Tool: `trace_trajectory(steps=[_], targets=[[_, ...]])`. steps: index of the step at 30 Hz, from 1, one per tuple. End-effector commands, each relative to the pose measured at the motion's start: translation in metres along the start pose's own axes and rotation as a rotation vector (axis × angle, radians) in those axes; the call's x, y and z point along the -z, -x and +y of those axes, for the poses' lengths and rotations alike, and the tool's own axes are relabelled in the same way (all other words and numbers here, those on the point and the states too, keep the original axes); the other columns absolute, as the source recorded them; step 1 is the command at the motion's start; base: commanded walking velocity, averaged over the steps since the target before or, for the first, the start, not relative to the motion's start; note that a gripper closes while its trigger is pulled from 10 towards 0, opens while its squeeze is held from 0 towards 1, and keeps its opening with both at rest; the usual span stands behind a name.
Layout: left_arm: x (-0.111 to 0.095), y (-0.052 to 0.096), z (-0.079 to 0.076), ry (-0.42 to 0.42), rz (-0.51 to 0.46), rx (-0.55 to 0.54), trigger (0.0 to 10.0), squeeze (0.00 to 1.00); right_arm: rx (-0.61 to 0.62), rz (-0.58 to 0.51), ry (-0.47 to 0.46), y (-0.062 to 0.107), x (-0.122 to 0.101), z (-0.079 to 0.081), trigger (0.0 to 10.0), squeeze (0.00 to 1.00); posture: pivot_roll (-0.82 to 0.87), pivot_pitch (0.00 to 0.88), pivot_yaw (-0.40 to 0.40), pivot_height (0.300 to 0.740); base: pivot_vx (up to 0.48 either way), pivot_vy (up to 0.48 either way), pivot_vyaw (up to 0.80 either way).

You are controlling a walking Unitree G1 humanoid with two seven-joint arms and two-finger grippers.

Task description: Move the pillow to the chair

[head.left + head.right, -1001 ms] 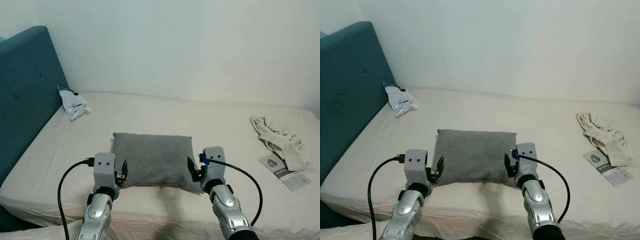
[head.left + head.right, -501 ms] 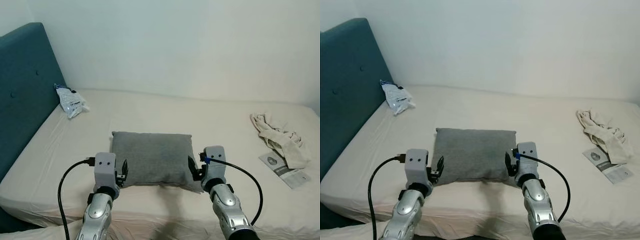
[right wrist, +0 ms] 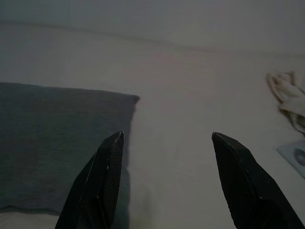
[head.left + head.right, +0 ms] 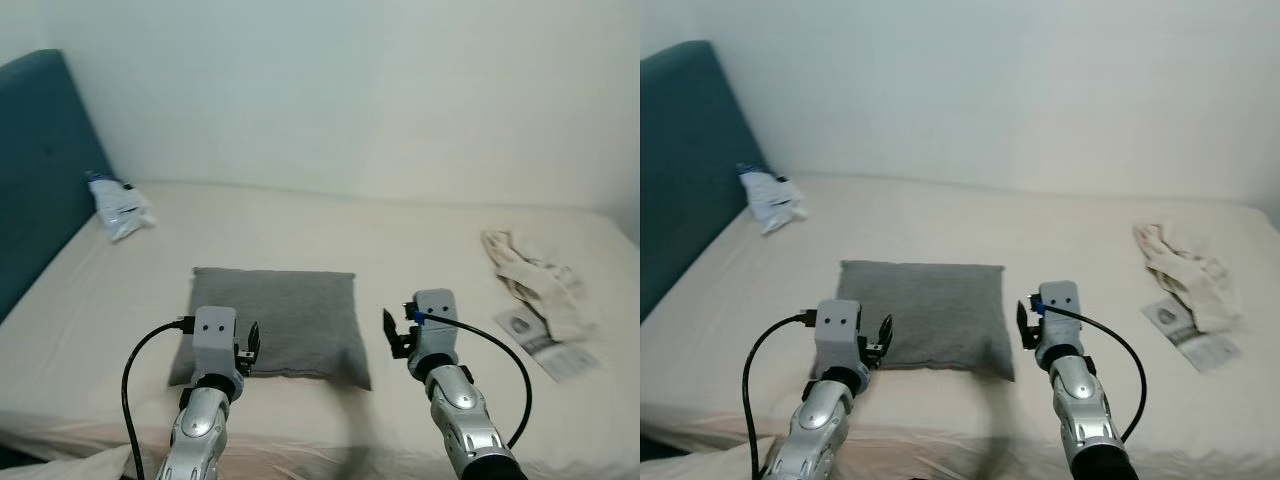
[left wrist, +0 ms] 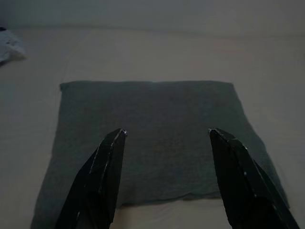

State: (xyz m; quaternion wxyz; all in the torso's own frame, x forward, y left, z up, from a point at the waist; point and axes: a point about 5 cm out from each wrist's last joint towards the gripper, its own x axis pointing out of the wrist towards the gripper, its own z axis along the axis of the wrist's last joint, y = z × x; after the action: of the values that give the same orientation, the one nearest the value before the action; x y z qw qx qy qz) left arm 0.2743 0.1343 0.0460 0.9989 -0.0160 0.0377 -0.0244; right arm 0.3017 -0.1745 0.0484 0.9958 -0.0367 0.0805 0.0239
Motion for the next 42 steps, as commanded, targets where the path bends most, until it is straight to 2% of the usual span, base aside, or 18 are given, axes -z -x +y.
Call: trace_trajectory(steps=[1, 9, 11, 14, 16, 31, 42], targets=[[0.003, 0.0, 0.008, -0.023, 0.023, -0.025, 10.0, 0.0, 0.003, 0.011, -0.01, -0.003, 0.0, 0.003, 10.0, 0.0, -0.01, 0.055, -0.021, 0.74, 0.0, 0.0, 0.0], [-0.005, -0.012, 0.014, -0.061, 0.005, -0.056, 10.0, 0.0, 0.066, -0.006, 0.083, -0.015, -0.013, -0.007, 10.0, 0.0, -0.01, 0.067, -0.016, 0.74, 0.0, 0.0, 0.0], [-0.007, -0.014, 0.015, -0.071, 0.001, -0.058, 10.0, 0.0, 0.06, -0.01, 0.073, -0.017, -0.016, -0.007, 10.0, 0.0, -0.01, 0.067, -0.015, 0.74, 0.0, 0.0, 0.0], [-0.015, -0.021, 0.018, -0.099, -0.025, -0.068, 10.0, 0.0, 0.005, -0.057, -0.051, -0.023, -0.028, -0.005, 10.0, 0.0, -0.01, 0.067, -0.015, 0.73, 0.0, 0.0, 0.0], [-0.016, -0.023, 0.019, -0.102, -0.032, -0.076, 10.0, 0.0, -0.007, -0.068, -0.063, -0.024, -0.03, -0.003, 10.0, 0.0, -0.01, 0.066, -0.014, 0.725, 0.0, 0.0, 0.0], [-0.017, -0.028, 0.02, -0.13, -0.027, -0.074, 10.0, 0.0, -0.037, -0.059, -0.034, -0.029, -0.032, 0.001, 10.0, 0.0, 0.0, 0.078, -0.007, 0.645, 0.0, 0.0, 0.0], [-0.014, -0.027, 0.017, -0.125, -0.02, -0.059, 10.0, 0.0, -0.042, -0.067, -0.009, -0.03, -0.032, 0.002, 10.0, 0.0, 0.0, 0.076, -0.008, 0.64, 0.0, 0.0, 0.0]])
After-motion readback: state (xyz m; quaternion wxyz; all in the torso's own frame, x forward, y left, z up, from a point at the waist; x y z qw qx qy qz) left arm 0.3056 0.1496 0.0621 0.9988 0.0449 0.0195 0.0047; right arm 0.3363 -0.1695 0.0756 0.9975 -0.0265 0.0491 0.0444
